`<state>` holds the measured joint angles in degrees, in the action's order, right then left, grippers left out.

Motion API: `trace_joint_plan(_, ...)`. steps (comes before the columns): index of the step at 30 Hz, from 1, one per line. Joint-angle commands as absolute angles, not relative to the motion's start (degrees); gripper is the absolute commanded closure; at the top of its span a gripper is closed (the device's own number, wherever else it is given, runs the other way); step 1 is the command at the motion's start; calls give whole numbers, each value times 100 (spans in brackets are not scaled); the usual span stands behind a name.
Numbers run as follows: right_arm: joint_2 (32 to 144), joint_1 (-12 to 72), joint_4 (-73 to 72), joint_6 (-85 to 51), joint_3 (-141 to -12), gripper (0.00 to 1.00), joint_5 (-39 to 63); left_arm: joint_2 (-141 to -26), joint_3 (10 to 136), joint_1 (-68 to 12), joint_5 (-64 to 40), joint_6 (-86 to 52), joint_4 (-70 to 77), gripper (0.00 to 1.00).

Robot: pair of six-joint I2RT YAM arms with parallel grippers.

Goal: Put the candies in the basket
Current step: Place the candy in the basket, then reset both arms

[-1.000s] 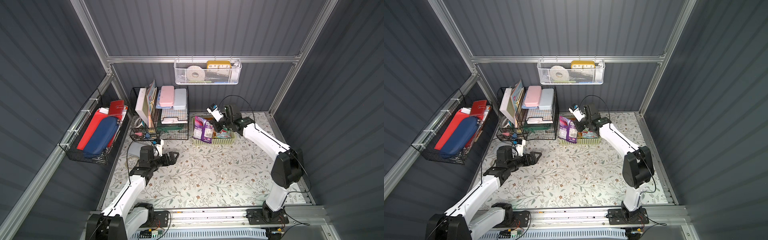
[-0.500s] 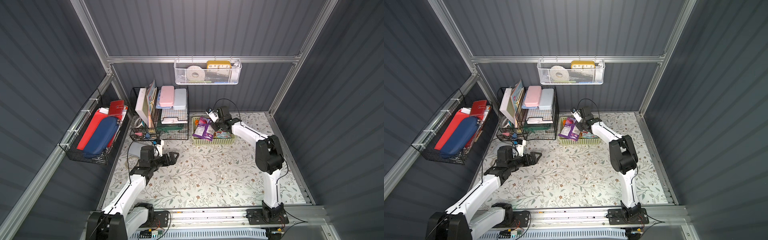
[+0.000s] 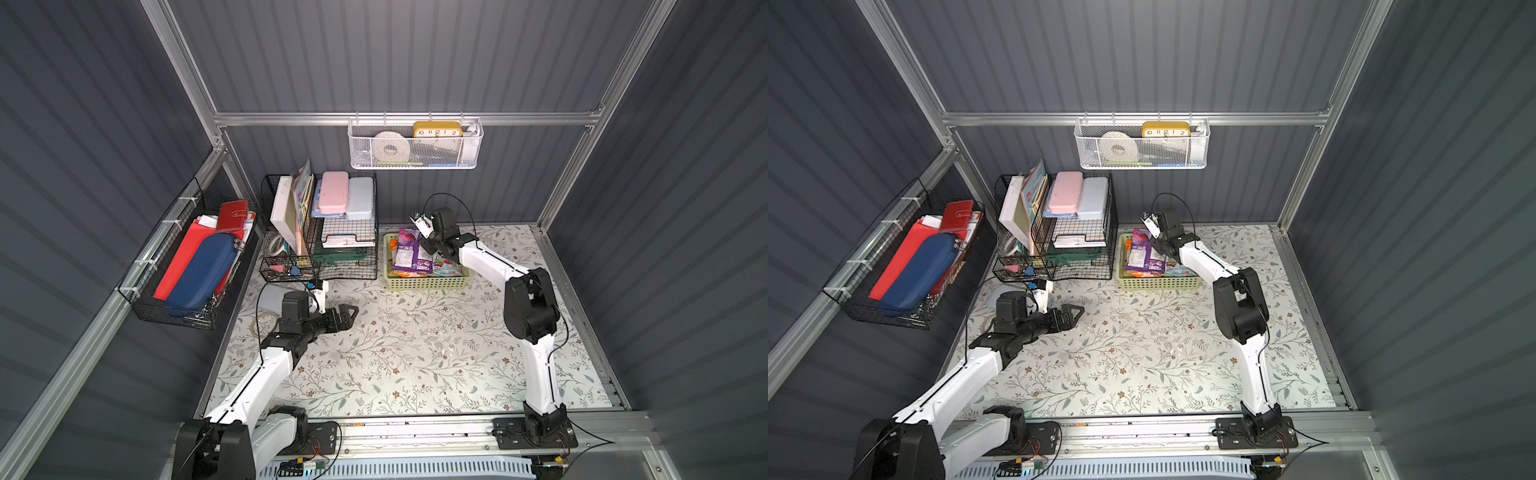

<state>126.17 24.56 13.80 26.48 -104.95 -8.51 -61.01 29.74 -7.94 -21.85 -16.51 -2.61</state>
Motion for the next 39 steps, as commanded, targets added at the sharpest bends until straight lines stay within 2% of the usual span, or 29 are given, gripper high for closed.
trace_joint_plan(1,12446,2496,1123,2581,-10499,73,-859,-6029,3030,-835,-2205,-1549,-266,1)
trace_joint_plan(5,12030,2503,1102,2188,-10210,52,-899,-6003,3015,-852,-2229,-1558,-257,1)
trace_joint_plan(13,10190,2587,128,724,-7923,27,-1296,-5865,2905,-895,-2328,-1551,-79,1)
trace_joint_plan(14,9899,2593,17,590,-7542,22,-1287,-5845,2888,-905,-2344,-1551,-48,1)
trace_joint_plan(16,9308,2600,-306,296,-6768,3,-1374,-5802,2836,-930,-2419,-1556,52,1)
trace_joint_plan(19,8481,2610,-703,110,-5675,1,-1459,-5740,2765,-966,-2392,-1549,181,1)
trace_joint_plan(25,6992,2610,-434,110,-4080,1,-1459,-6016,2567,-1001,-2361,-1639,878,1)
trace_joint_plan(28,6153,2583,-836,110,-3155,1,-1459,-6317,2529,-1017,-1974,-1563,1179,1)
trace_joint_plan(29,5973,2554,-1008,-195,-2899,1,-2373,-6433,2493,-1019,-1977,-1547,1245,1)
trace_joint_plan(30,5832,2517,-1283,-380,-2600,1,-3318,-6565,2494,-1020,-1915,-1539,1278,1)
trace_joint_plan(31,5718,2476,-1653,-297,-2418,1,-3435,-6660,2525,-1020,-1685,-1545,1336,1)
trace_joint_plan(34,5333,2376,-1064,-447,-2443,1,-3392,-6967,2656,-1019,-773,-1775,1434,1)
trace_joint_plan(39,5805,2058,-1616,-26,-2306,1,-3648,-7226,2964,-1033,220,-1225,1652,1)
